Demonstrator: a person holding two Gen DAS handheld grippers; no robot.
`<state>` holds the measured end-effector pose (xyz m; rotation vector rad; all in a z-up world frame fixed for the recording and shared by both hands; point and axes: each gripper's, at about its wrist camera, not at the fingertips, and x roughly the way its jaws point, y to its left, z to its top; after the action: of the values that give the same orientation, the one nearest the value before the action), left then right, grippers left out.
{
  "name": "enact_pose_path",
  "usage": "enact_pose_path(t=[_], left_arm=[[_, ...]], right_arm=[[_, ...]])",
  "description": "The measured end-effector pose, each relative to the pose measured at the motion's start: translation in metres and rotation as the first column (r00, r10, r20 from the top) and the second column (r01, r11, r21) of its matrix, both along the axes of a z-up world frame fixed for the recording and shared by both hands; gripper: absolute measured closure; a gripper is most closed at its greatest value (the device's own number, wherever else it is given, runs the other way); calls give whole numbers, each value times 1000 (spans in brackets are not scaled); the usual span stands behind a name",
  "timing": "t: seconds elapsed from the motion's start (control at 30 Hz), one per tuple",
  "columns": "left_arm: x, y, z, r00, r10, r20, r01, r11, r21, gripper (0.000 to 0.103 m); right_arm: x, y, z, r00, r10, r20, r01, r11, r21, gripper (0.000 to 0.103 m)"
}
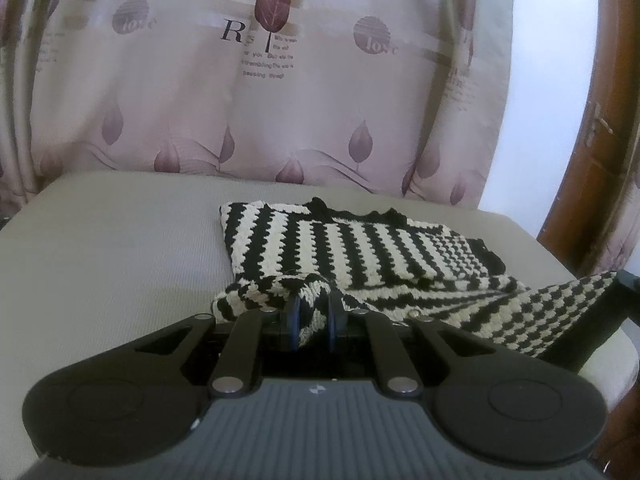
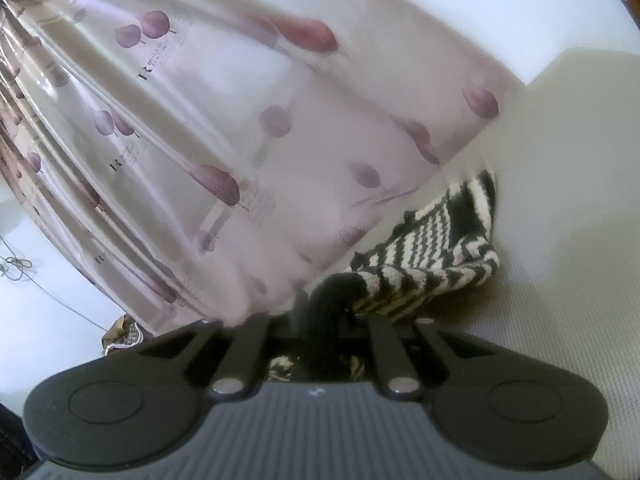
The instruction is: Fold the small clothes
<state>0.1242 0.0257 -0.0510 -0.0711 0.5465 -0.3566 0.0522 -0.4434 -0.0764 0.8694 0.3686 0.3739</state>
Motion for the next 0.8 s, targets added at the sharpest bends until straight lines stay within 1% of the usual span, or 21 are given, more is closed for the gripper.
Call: enact_pose_path(t=[0.33, 0.8], left_arm=[[27, -3, 11, 1000, 29, -2, -29, 999, -30, 89], [59, -7, 17, 997, 76, -14, -77, 995, -60, 89]], right_arm=[[26, -11, 11, 1000, -26, 9, 26, 999, -18, 93], [64, -18, 25, 999, -37, 27, 38, 998, -47, 93]])
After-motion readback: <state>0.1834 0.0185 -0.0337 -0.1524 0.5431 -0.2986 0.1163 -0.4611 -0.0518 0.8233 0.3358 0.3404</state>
